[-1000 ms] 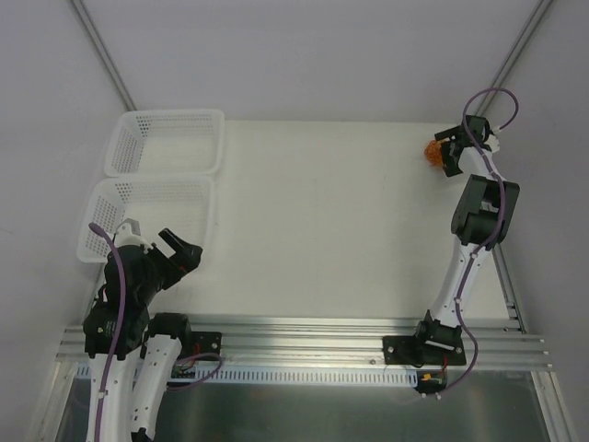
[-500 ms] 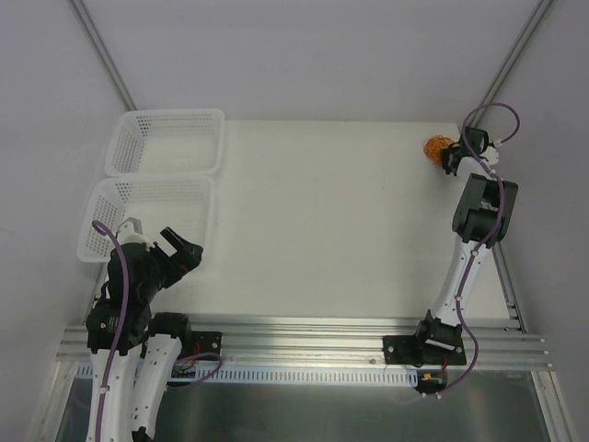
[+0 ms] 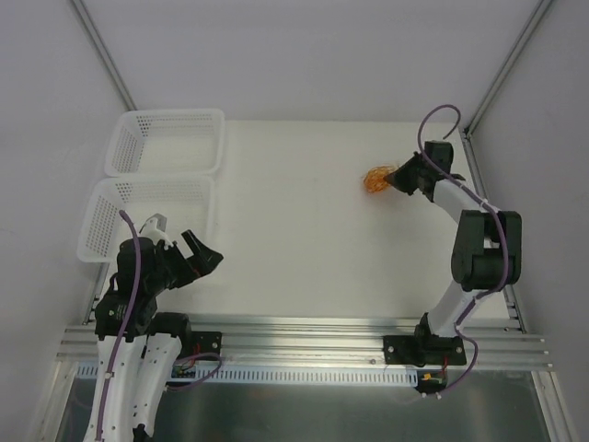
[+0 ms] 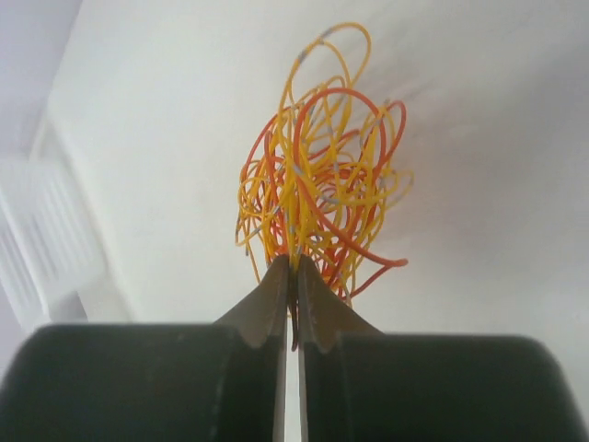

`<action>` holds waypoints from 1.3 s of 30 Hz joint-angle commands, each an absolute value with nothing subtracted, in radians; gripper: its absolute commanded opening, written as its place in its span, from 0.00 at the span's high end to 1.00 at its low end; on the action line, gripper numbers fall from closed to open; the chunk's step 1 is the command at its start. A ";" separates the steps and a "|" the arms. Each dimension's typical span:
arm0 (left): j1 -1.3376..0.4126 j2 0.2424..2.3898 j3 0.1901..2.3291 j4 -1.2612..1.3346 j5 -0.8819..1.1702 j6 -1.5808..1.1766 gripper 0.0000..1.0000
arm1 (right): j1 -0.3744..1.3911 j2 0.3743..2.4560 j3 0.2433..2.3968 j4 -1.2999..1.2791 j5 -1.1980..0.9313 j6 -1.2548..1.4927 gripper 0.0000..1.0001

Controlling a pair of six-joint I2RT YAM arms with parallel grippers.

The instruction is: Untangle the cables

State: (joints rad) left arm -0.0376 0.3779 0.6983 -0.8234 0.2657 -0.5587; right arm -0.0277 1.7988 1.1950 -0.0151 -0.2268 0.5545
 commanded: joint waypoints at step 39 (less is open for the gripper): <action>-0.827 1.409 0.998 -0.308 0.143 -0.736 0.06 | 0.437 1.175 0.738 -0.341 -0.193 0.199 0.42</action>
State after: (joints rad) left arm -0.7719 1.3125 0.9073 -0.3489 0.2157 -0.7341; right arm 0.4698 1.1427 0.7551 -0.4557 -0.0914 0.1970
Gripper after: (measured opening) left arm 0.950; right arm 0.590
